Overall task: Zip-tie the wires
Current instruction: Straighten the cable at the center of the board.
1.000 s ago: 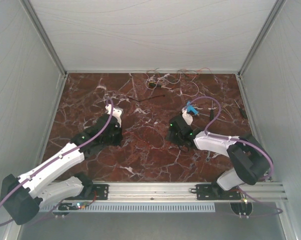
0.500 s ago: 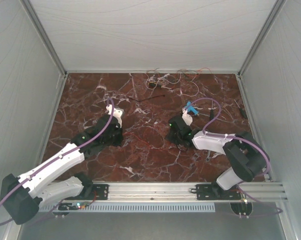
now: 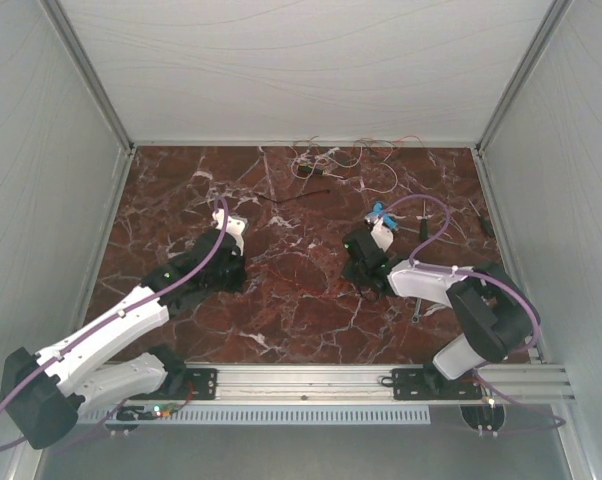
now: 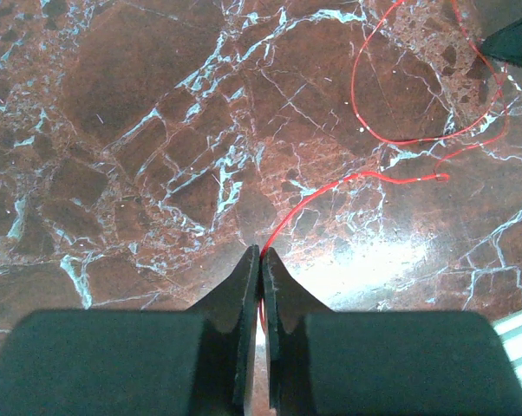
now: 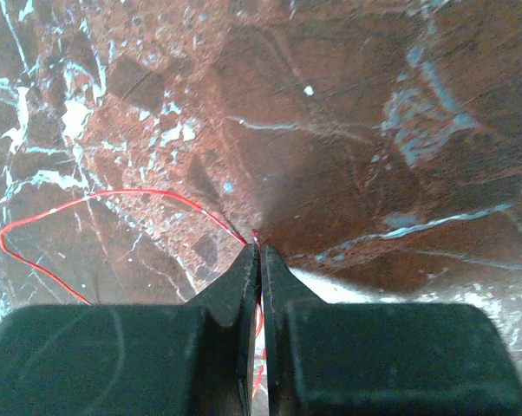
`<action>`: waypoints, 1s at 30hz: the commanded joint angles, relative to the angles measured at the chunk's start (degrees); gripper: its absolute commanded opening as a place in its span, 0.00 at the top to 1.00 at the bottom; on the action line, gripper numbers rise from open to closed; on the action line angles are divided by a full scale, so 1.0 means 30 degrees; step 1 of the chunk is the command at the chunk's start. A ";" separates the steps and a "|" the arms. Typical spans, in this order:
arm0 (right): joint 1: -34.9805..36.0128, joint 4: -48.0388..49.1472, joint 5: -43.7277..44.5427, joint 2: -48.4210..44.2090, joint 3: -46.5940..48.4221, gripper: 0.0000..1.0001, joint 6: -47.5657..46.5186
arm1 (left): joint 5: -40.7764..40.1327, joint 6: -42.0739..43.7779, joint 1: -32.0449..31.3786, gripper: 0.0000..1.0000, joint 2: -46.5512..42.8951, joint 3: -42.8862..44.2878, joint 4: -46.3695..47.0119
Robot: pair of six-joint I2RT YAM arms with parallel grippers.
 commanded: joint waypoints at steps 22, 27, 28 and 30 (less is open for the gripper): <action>-0.5511 -0.4905 0.1057 -0.9282 0.3028 1.00 -0.3672 | -0.2520 0.0177 0.0271 1.00 -0.1290 0.1308 -0.0514; -0.8251 -0.5949 0.1159 -1.1022 0.4668 1.00 -0.3983 | -0.3133 0.1045 0.1192 1.00 -0.1407 0.2364 -0.1152; -0.8886 -0.6218 0.1150 -1.1273 0.4863 1.00 -0.3999 | -0.3264 0.1301 0.1580 1.00 -0.1332 0.2544 -0.1243; -0.9991 -0.6586 0.1166 -1.1723 0.4962 1.00 -0.4041 | -0.3601 0.1731 0.2674 1.00 -0.1094 0.2857 -0.1524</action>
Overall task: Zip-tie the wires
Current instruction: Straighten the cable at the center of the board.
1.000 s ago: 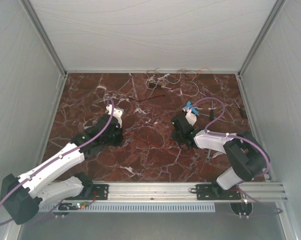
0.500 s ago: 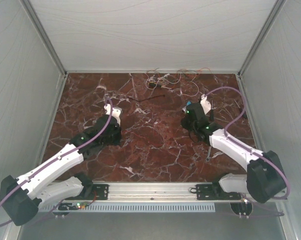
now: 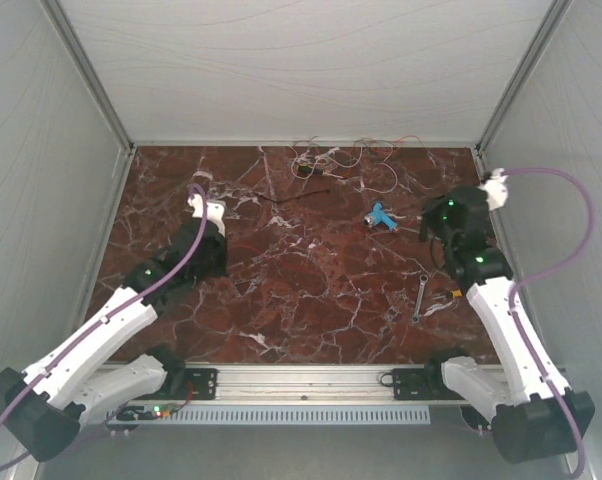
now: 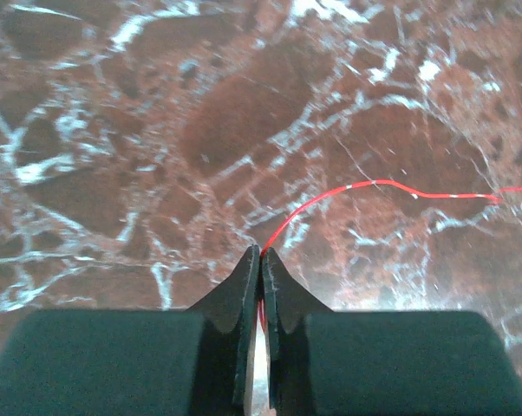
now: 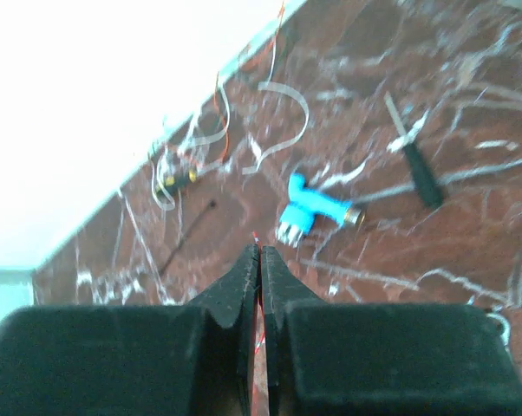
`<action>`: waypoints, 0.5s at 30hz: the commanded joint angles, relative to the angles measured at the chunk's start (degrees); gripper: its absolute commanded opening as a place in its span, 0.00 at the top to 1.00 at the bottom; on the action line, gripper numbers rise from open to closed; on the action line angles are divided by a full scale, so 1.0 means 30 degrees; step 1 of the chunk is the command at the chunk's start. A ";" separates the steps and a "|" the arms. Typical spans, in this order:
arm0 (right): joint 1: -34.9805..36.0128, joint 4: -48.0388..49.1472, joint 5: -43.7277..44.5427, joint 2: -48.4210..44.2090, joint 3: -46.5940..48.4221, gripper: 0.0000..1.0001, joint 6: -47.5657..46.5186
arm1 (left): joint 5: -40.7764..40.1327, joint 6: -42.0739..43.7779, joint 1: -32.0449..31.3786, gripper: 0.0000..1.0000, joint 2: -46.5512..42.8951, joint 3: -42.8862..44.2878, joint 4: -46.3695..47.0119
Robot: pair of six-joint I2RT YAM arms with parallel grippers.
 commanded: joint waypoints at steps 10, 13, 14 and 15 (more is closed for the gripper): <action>-0.8237 -0.0370 -0.3564 -0.2230 -0.3370 1.00 0.0793 | 0.1277 0.2304 0.8968 1.00 0.0540 0.1423 0.0877; -0.9508 0.0400 -0.4856 -0.1478 -0.4376 1.00 0.0899 | 0.1534 0.1934 1.0751 1.00 0.0752 0.1179 0.1474; -0.9786 0.0626 -0.5070 -0.1137 -0.4592 1.00 0.0849 | 0.1499 0.1863 1.1192 1.00 0.0767 0.1042 0.1785; -1.0051 0.0816 -0.5221 -0.0860 -0.4809 1.00 0.0748 | 0.1506 0.1766 1.1628 1.00 0.0798 0.0897 0.2073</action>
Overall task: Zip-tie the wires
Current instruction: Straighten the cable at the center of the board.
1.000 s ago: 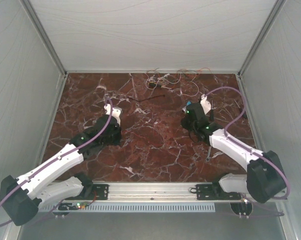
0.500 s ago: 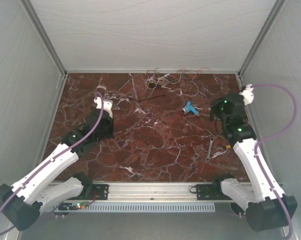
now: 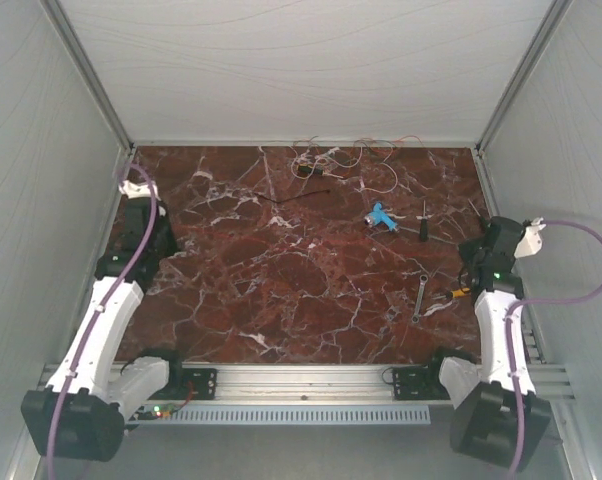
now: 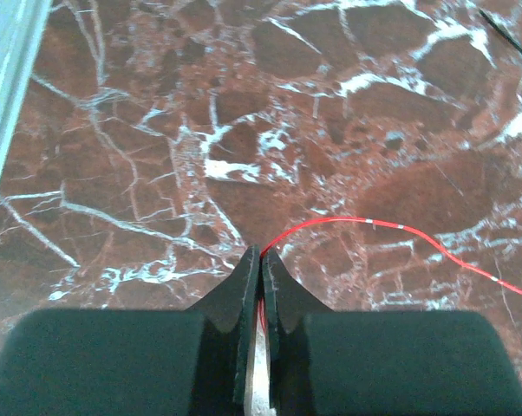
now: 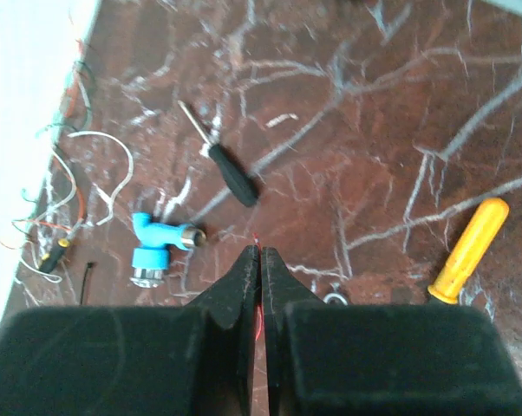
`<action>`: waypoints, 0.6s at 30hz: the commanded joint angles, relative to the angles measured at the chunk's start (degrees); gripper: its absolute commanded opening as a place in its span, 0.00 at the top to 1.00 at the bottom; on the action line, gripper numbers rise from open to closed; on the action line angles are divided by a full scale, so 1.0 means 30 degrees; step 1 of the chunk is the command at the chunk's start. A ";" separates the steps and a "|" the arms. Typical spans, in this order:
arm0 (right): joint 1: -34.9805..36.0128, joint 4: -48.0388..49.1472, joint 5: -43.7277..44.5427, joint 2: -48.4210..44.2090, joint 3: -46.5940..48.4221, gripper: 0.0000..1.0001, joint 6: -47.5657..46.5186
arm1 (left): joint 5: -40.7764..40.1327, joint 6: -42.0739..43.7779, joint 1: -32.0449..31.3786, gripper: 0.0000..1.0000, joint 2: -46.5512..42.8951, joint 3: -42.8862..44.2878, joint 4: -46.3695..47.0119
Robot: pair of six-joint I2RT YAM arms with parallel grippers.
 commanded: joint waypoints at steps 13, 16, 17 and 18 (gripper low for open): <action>-0.3254 0.3373 -0.3259 0.2725 -0.2858 1.00 0.0324 | 0.0743 -0.1125 0.5894 1.00 0.2888 -0.0428 0.2561; -0.3702 0.3608 -0.3235 0.2987 -0.3179 1.00 0.0633 | 0.0858 -0.1708 0.6729 1.00 0.3805 -0.0085 0.2376; -0.3794 0.3662 -0.3172 0.3079 -0.3278 1.00 0.0735 | 0.0985 -0.1849 0.6920 1.00 0.4062 0.0039 0.2365; -0.3810 0.3713 -0.3062 0.3244 -0.3341 1.00 0.0840 | 0.0994 -0.1962 0.7094 1.00 0.4435 0.0157 0.2345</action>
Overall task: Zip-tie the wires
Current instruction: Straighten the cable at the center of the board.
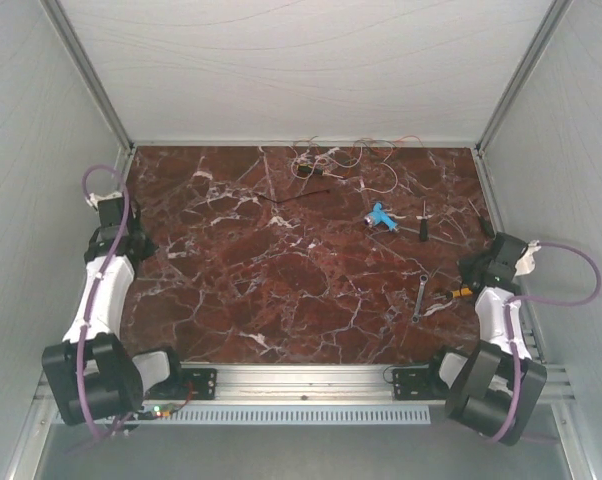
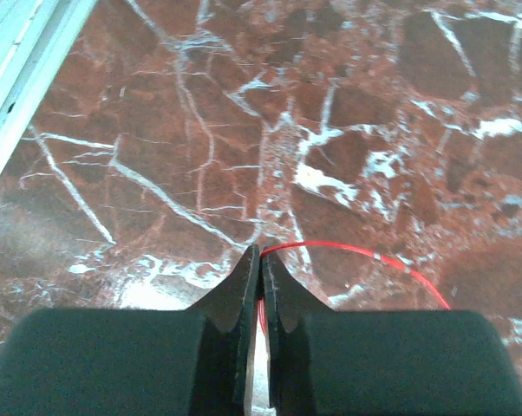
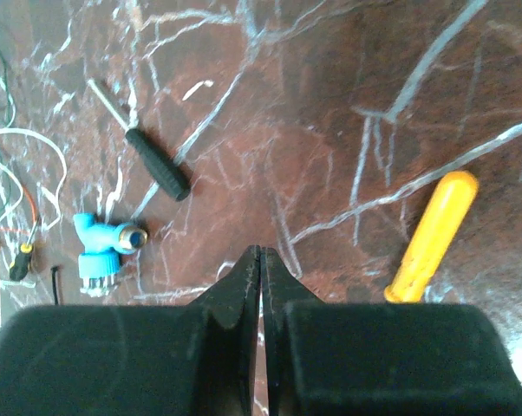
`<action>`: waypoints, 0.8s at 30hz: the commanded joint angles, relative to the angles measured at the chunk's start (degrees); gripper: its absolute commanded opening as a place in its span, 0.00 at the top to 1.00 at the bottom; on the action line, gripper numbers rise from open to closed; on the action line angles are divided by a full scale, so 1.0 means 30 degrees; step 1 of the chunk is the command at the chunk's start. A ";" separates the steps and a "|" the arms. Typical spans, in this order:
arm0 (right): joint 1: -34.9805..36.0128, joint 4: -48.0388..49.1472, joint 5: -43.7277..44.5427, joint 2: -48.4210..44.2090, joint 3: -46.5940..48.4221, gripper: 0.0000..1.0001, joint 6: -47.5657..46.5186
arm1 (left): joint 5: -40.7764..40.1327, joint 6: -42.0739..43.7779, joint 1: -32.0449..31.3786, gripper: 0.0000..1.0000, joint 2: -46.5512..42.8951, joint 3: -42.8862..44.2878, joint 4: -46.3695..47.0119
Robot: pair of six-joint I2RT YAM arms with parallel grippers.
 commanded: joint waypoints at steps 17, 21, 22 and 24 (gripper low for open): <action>0.2383 0.3727 0.0472 0.2184 -0.1475 1.00 0.0404 | 0.1628 -0.0830 0.0140 1.00 0.5694 0.0602 0.1226; 0.3993 0.5535 -0.1516 0.1197 -0.1528 1.00 -0.1421 | 0.2976 -0.0157 -0.1090 1.00 0.6009 0.0780 0.1108; 0.4707 0.6339 -0.2013 0.0736 -0.1478 1.00 -0.2062 | 0.3062 0.0083 -0.1583 1.00 0.6120 0.0819 0.0995; 0.6505 0.7244 -0.2740 -0.0098 -0.1306 1.00 -0.3334 | 0.2863 0.0304 -0.2629 1.00 0.6414 0.0898 0.0577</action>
